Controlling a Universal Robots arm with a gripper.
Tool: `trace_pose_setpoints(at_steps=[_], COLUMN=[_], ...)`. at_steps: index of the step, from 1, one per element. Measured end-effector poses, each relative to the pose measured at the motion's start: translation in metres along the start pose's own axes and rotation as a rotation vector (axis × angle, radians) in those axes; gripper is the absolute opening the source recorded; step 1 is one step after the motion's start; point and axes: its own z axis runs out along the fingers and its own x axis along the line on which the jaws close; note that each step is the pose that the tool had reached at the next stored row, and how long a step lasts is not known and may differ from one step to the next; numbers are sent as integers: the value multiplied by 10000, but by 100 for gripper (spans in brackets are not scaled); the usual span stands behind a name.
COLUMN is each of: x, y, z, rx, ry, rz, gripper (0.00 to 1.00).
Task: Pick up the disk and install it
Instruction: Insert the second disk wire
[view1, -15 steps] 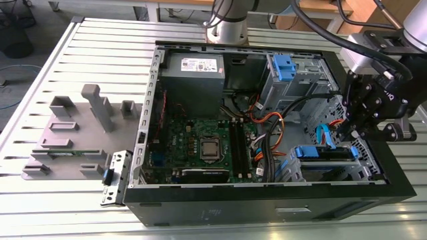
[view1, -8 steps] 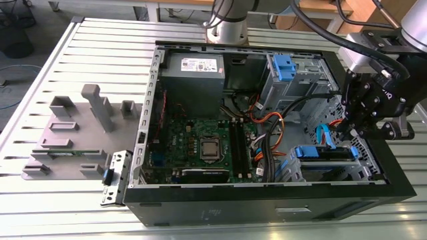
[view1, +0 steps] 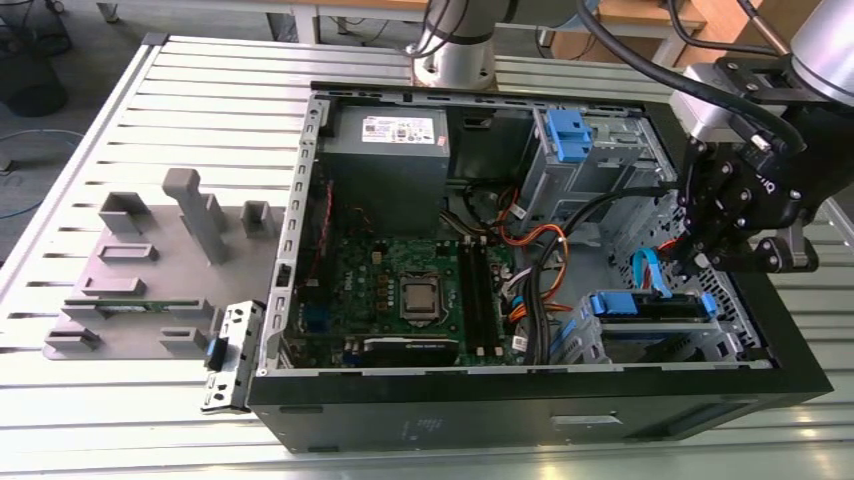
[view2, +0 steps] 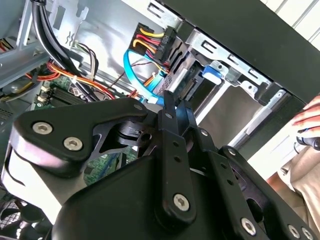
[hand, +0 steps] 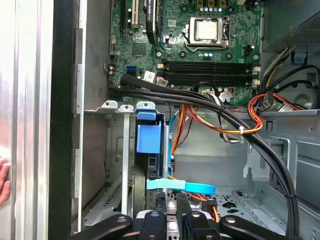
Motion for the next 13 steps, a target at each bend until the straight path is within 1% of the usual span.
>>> trace_pose_setpoints(at_steps=[3, 9, 13], x=[-16, -21, -20], y=[0, 0, 0], z=[2, 1, -16], rx=[0, 0, 0], ry=[0, 1, 1], rz=[0, 0, 0], gripper=[23, 23, 23])
